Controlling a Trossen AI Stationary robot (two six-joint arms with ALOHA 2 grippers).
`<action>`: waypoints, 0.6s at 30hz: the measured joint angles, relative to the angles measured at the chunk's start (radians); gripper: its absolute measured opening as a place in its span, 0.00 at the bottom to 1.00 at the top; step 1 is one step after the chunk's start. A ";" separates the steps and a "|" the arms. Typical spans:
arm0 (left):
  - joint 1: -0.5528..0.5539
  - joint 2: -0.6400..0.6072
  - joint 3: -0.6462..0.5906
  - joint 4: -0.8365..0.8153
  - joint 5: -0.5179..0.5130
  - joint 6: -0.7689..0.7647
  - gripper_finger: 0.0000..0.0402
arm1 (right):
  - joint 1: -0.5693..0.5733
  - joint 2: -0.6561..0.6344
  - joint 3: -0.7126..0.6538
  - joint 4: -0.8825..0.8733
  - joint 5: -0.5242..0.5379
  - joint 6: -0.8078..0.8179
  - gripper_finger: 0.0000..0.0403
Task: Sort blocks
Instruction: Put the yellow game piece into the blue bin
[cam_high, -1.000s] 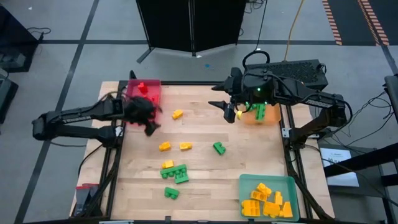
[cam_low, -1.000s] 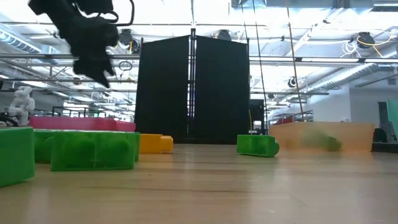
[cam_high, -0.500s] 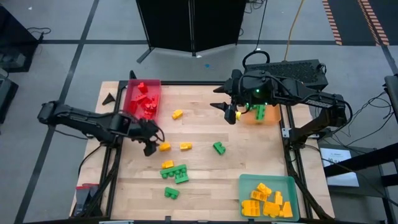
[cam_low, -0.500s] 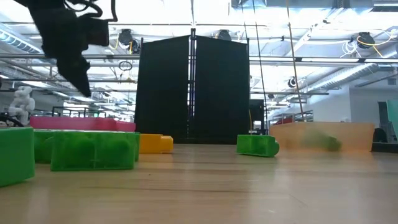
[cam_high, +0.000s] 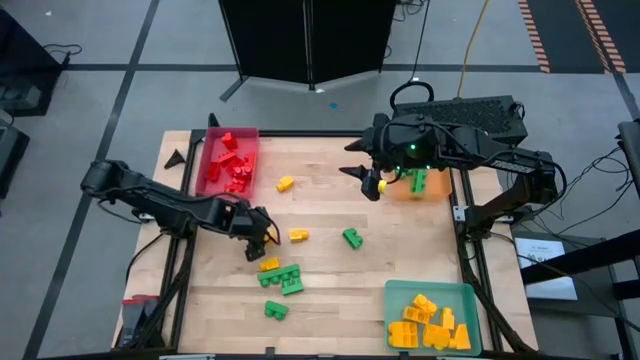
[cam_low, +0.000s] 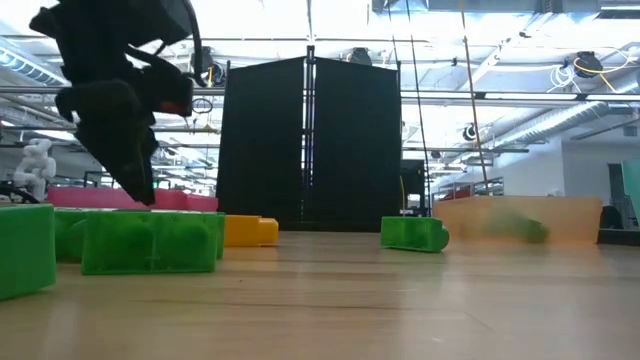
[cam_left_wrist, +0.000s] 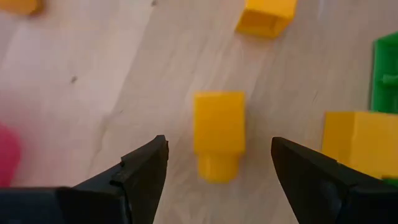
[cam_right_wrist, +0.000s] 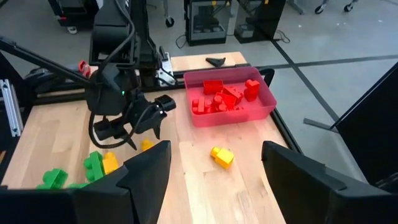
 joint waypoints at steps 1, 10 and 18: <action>0.000 0.017 0.000 0.018 0.001 0.004 0.72 | 0.000 0.000 0.000 -0.006 0.000 0.001 0.61; 0.013 0.177 0.000 0.103 0.041 0.042 0.68 | 0.005 0.000 0.000 -0.010 0.000 0.013 0.61; 0.013 0.246 0.009 0.122 0.067 0.033 0.39 | 0.005 0.000 0.000 -0.011 0.000 0.014 0.61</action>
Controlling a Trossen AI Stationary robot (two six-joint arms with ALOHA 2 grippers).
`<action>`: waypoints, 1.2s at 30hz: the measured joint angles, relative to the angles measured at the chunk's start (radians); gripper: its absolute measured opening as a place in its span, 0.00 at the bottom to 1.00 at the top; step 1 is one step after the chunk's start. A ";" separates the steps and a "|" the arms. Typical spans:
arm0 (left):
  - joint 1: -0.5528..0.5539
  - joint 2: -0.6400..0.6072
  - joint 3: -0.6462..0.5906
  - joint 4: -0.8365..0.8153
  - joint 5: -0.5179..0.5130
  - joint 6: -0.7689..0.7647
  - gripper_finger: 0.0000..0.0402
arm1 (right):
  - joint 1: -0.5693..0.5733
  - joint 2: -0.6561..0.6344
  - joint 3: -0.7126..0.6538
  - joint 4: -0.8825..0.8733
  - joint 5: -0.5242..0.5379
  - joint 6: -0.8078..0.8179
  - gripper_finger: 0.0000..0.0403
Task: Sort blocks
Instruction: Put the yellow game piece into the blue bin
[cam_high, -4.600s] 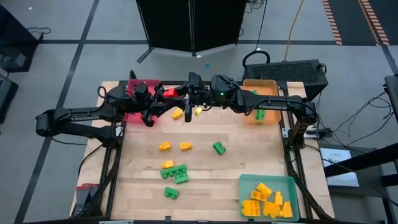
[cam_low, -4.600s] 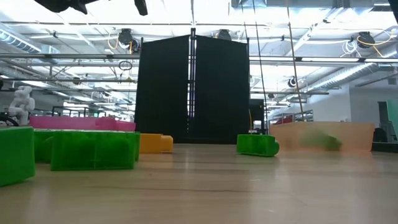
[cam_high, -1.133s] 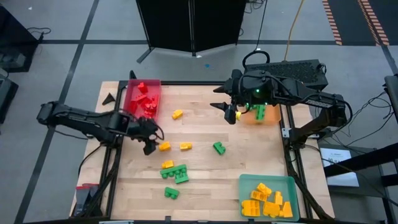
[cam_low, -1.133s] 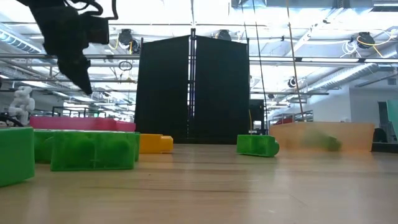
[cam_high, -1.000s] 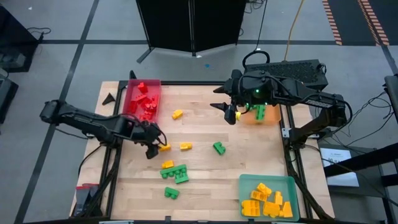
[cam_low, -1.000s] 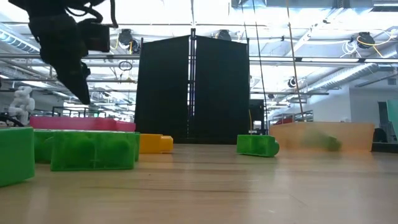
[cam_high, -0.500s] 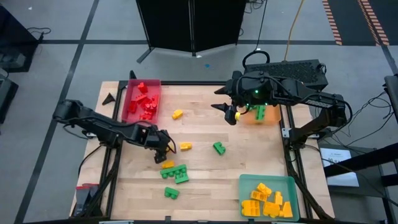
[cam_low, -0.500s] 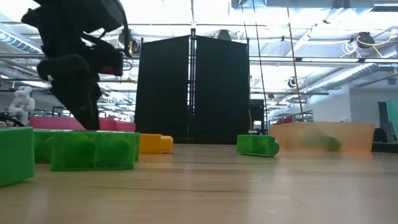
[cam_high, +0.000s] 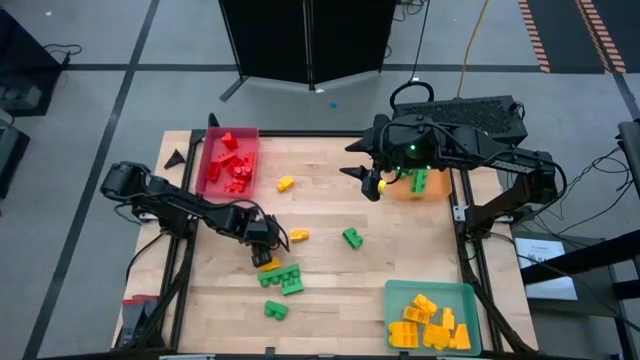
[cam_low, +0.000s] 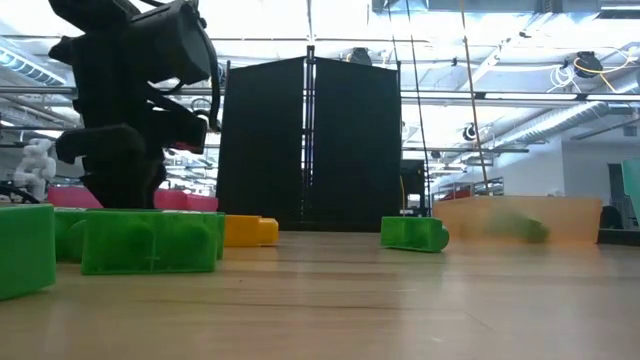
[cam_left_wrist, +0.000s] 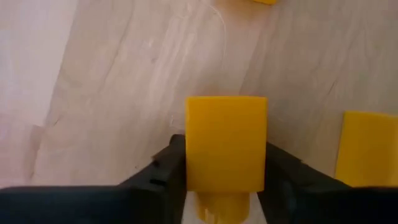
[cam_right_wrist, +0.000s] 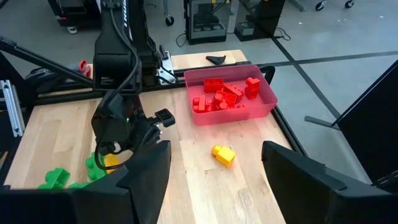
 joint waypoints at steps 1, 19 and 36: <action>0.000 -0.003 0.003 -0.002 -0.005 -0.011 0.34 | 0.000 0.000 0.000 -0.001 0.000 0.000 0.61; 0.054 -0.238 0.261 -0.002 -0.263 0.055 0.33 | 0.000 -0.047 0.000 0.091 -0.030 -0.106 0.61; 0.072 -0.326 0.546 0.622 -0.222 0.515 0.33 | 0.000 -0.012 0.000 0.454 -0.340 -0.094 0.61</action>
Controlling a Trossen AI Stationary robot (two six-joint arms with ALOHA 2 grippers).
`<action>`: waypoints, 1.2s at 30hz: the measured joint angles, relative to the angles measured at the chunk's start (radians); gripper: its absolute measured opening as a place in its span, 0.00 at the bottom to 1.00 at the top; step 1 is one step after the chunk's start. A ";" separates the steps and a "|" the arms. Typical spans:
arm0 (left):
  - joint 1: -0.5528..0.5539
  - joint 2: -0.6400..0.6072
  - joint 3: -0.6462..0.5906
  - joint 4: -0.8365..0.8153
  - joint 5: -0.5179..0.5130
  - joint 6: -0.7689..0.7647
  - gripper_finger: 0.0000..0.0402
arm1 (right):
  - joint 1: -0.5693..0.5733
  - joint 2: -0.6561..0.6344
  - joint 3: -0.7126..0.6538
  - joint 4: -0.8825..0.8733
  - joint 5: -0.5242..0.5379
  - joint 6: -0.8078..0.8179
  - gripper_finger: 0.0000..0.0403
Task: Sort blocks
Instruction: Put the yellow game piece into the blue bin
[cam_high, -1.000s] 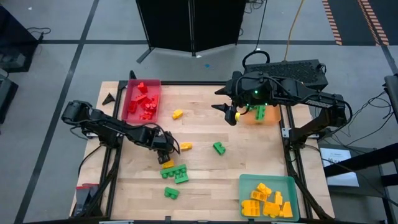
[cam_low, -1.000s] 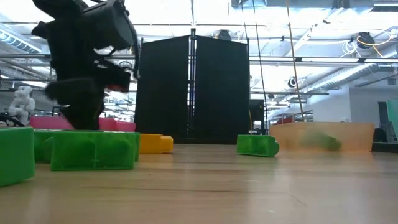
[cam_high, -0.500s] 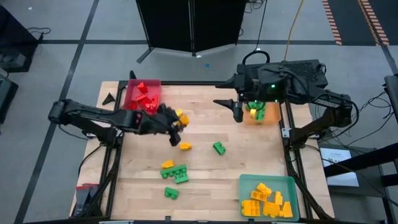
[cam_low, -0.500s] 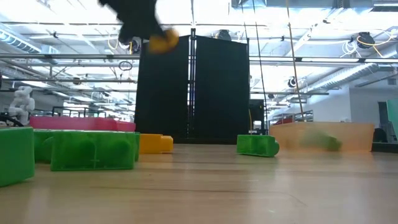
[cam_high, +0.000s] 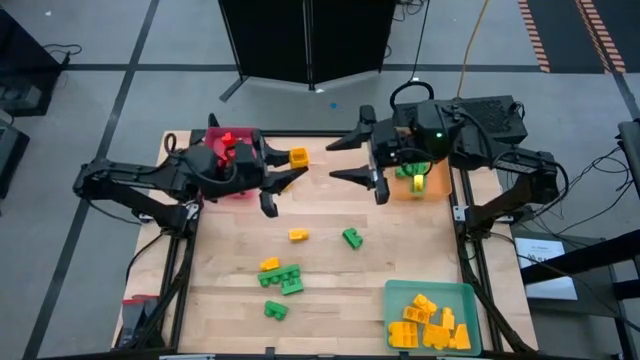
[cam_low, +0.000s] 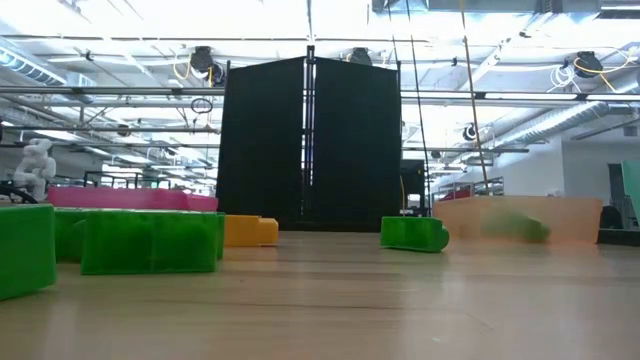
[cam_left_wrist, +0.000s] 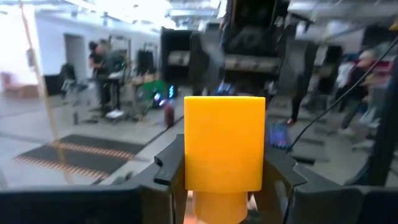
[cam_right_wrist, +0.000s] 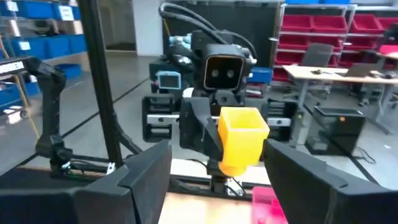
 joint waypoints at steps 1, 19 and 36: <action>-0.001 0.003 0.001 0.016 0.007 0.002 0.33 | 0.001 0.010 0.000 0.011 -0.008 -0.003 0.61; -0.005 0.039 0.001 0.091 0.052 0.022 0.33 | 0.006 0.063 0.000 0.073 -0.003 -0.089 0.61; -0.005 0.087 0.000 0.169 0.112 0.025 0.33 | 0.000 0.093 0.000 0.148 0.000 -0.089 0.61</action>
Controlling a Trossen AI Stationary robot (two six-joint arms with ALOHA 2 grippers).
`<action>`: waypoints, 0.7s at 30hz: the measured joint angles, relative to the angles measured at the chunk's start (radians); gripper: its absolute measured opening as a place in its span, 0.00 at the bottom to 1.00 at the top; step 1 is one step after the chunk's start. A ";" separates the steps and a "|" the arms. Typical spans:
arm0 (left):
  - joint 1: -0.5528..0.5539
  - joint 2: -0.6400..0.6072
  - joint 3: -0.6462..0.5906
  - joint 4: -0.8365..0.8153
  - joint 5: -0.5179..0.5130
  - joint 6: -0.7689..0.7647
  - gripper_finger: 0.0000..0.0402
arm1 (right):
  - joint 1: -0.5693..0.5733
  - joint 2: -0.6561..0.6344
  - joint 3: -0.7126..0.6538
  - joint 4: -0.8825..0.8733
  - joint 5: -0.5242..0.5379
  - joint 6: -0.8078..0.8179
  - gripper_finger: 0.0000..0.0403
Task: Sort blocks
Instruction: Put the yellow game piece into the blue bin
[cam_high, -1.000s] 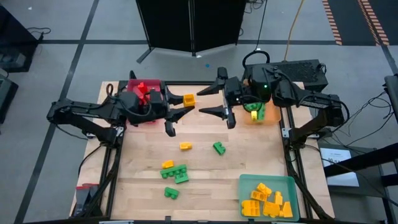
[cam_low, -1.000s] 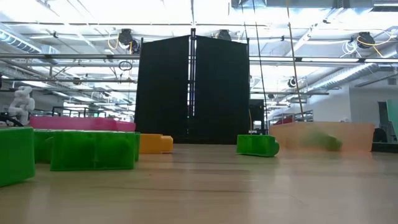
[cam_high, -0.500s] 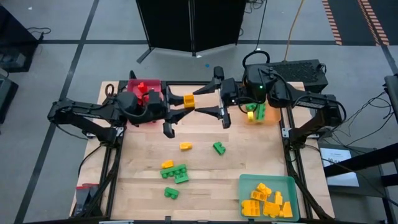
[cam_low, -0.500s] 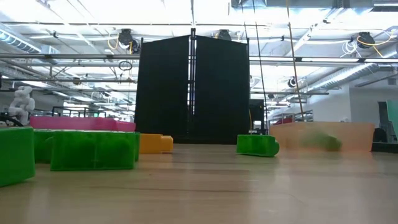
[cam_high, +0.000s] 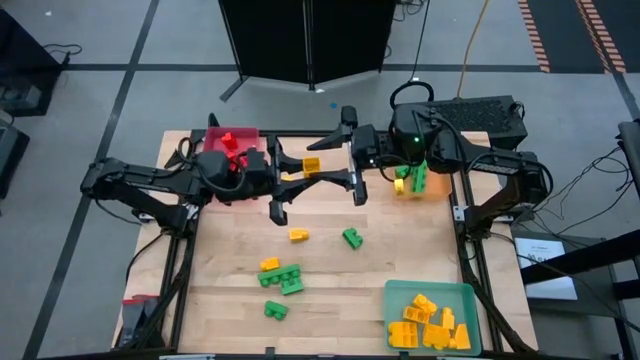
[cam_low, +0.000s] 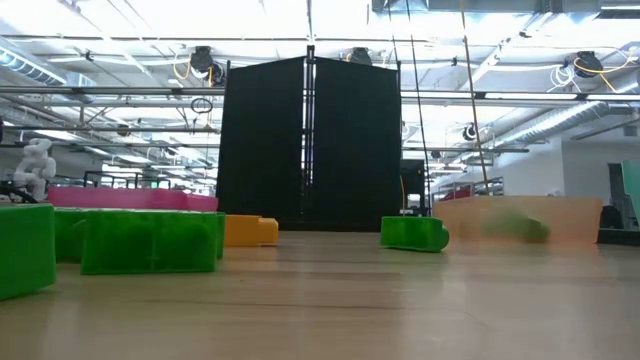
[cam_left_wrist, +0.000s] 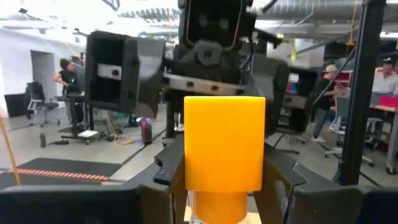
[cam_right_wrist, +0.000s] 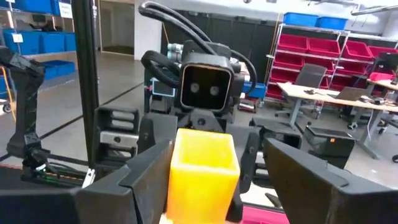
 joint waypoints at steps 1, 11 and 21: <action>0.000 0.002 0.000 0.007 0.001 0.000 0.33 | 0.000 0.000 0.000 -0.001 0.000 0.000 0.61; 0.000 0.007 0.000 0.018 0.002 0.002 0.33 | 0.000 0.012 0.000 -0.002 -0.004 0.000 0.61; 0.003 0.007 -0.001 0.020 -0.008 0.012 0.33 | 0.001 0.032 0.002 0.000 -0.002 -0.013 0.32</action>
